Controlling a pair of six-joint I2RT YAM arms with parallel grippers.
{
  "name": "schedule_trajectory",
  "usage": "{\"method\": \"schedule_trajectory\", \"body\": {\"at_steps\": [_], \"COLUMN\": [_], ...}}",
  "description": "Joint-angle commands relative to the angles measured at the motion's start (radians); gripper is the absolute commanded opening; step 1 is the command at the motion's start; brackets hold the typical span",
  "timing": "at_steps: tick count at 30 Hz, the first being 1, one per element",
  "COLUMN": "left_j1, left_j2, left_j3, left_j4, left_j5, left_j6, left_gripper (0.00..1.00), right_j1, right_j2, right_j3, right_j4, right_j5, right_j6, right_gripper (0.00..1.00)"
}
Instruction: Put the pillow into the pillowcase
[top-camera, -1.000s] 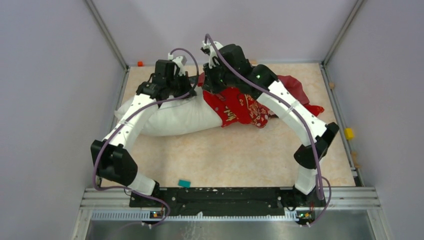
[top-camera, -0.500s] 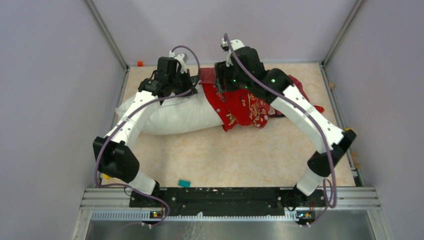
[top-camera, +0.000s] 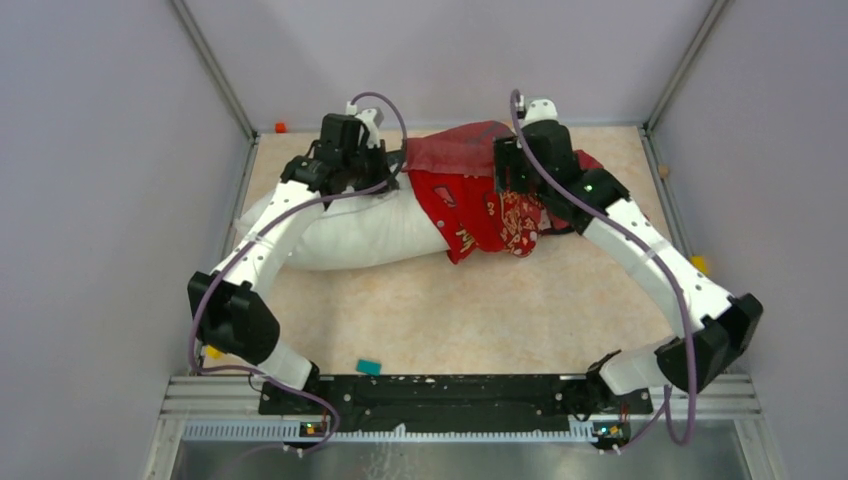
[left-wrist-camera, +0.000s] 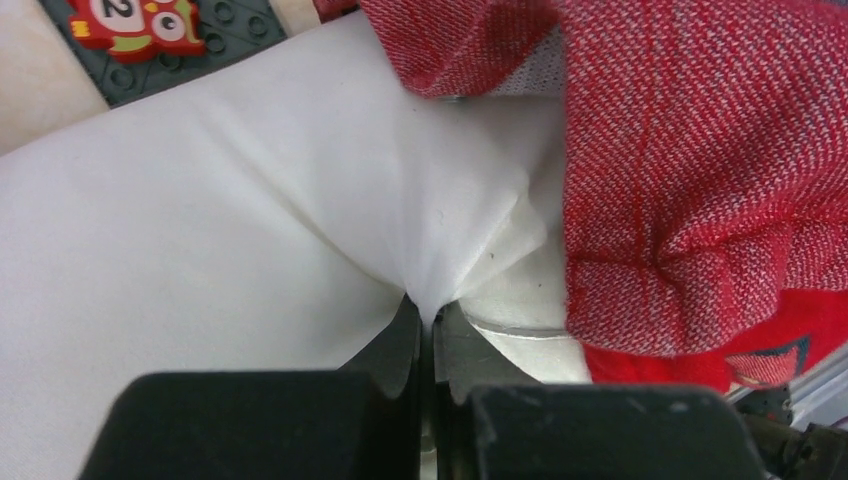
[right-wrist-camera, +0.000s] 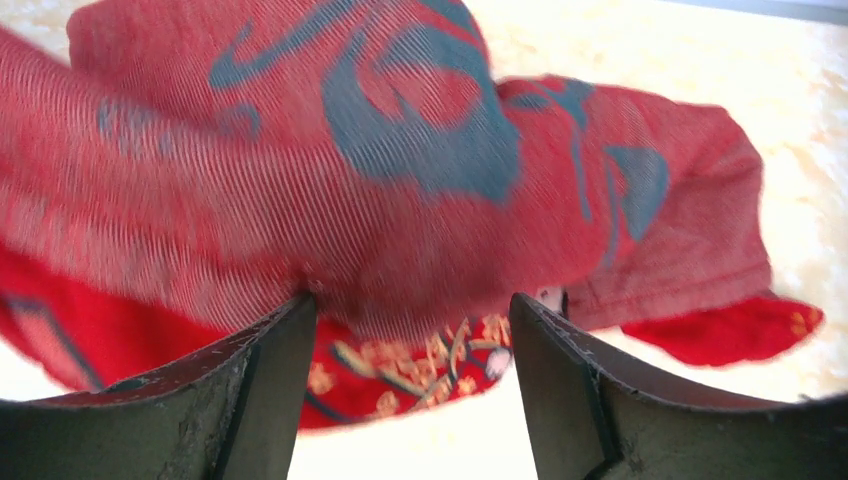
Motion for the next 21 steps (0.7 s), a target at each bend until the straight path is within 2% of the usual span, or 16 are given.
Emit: {"method": "schedule_trajectory", "body": {"at_steps": [1, 3, 6, 7, 10, 13, 17, 21], "left_j1": [-0.109, -0.143, -0.194, -0.221, -0.295, -0.311, -0.302, -0.210], "left_j2": [-0.026, -0.045, -0.087, -0.103, -0.132, -0.127, -0.055, 0.031], "left_j3": [0.044, 0.049, 0.070, 0.086, 0.156, 0.258, 0.431, 0.475], "left_j4": [0.013, -0.003, -0.029, -0.036, -0.062, -0.091, -0.136, -0.159], "left_j5": [0.004, 0.002, 0.034, 0.051, 0.120, 0.236, 0.296, 0.385], "left_j6": [0.068, 0.088, 0.115, 0.131, 0.166, 0.144, 0.071, 0.007], "left_gripper": [0.00, 0.00, 0.00, 0.00, 0.00, 0.00, 0.00, 0.00], "right_j1": [-0.027, -0.031, -0.031, -0.030, -0.017, 0.004, 0.025, 0.005], "right_j2": [0.092, 0.117, 0.113, 0.101, 0.039, 0.045, 0.193, 0.396], "right_j3": [0.040, 0.094, 0.184, 0.215, 0.298, 0.470, 0.815, 0.990], "right_j4": [0.198, 0.167, 0.037, -0.023, -0.157, -0.304, -0.452, -0.493], "right_j5": [-0.124, -0.099, -0.022, 0.003, 0.056, 0.090, 0.124, 0.075], "right_j6": [-0.077, -0.075, -0.054, -0.034, -0.021, -0.031, -0.083, -0.122], "right_gripper": [0.68, 0.54, 0.11, 0.00, 0.00, 0.00, 0.00, 0.00]}}
